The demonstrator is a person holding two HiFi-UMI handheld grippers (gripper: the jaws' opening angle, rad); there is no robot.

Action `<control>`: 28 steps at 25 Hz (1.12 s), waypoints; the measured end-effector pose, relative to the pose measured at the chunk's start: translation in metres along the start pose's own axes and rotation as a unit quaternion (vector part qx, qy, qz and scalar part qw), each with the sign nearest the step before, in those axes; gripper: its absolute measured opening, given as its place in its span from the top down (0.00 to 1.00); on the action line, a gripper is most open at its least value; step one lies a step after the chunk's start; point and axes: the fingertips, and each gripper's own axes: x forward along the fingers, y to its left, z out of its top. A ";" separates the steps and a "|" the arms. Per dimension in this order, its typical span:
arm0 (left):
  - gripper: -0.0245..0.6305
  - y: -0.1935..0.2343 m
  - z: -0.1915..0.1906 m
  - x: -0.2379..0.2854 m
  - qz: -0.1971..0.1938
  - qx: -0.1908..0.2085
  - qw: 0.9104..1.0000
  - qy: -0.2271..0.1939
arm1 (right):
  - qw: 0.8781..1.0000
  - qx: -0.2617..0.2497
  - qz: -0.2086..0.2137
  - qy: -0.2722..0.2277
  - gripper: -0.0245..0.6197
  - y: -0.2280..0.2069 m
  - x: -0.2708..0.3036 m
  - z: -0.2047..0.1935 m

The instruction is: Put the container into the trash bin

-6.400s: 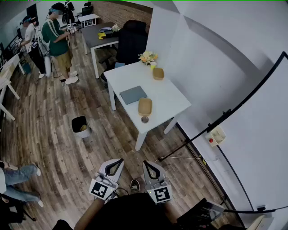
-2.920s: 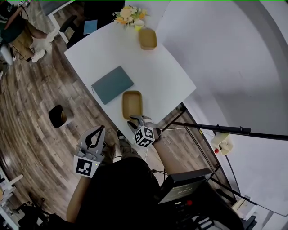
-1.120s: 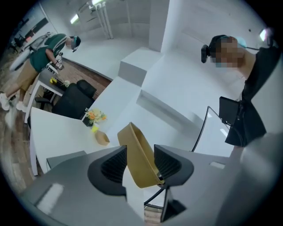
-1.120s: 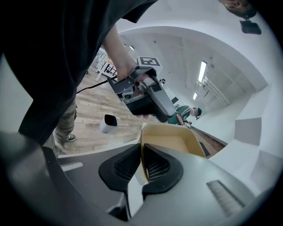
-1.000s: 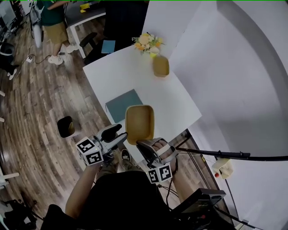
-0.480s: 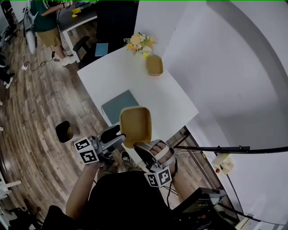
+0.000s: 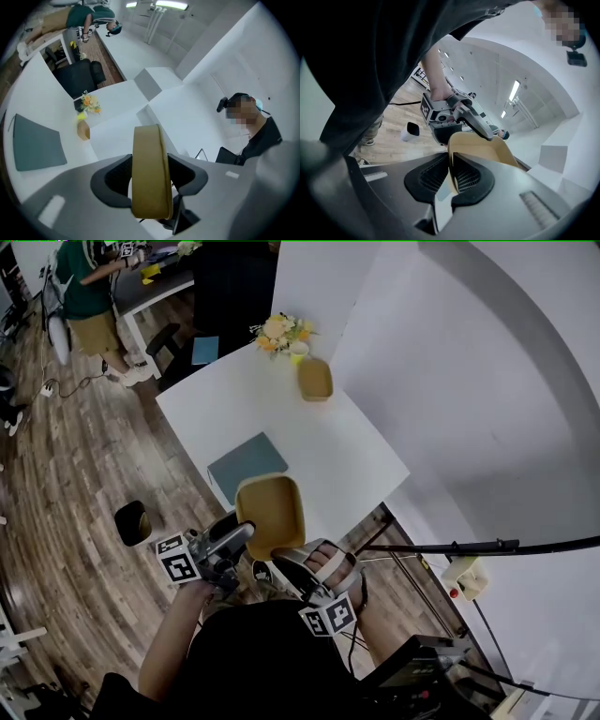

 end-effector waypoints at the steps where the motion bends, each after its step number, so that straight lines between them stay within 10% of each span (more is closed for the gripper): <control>1: 0.63 0.002 0.000 -0.001 0.006 0.000 1.000 -0.003 | 1.000 0.008 0.012 -0.004 0.89 0.002 -0.001 0.000; 9: 0.62 0.019 0.016 -0.011 0.048 -0.006 0.998 -0.043 | 0.975 0.214 0.024 -0.054 0.80 -0.018 -0.021 -0.004; 11: 0.62 0.020 0.017 -0.013 0.050 -0.005 0.998 -0.043 | 0.937 0.336 0.000 -0.095 0.77 -0.044 -0.028 -0.013; 14: 0.62 0.017 0.013 -0.014 0.045 0.002 0.998 -0.033 | 0.838 0.529 -0.016 -0.132 0.75 -0.072 -0.037 -0.040; 23: 0.62 -0.014 -0.006 -0.024 -0.015 0.020 1.000 -0.014 | 0.683 0.671 0.116 -0.262 0.58 -0.079 -0.028 -0.042; 28: 0.62 -0.024 -0.007 -0.030 -0.039 0.028 0.999 -0.016 | 0.664 0.674 0.164 -0.280 0.55 -0.074 -0.020 -0.035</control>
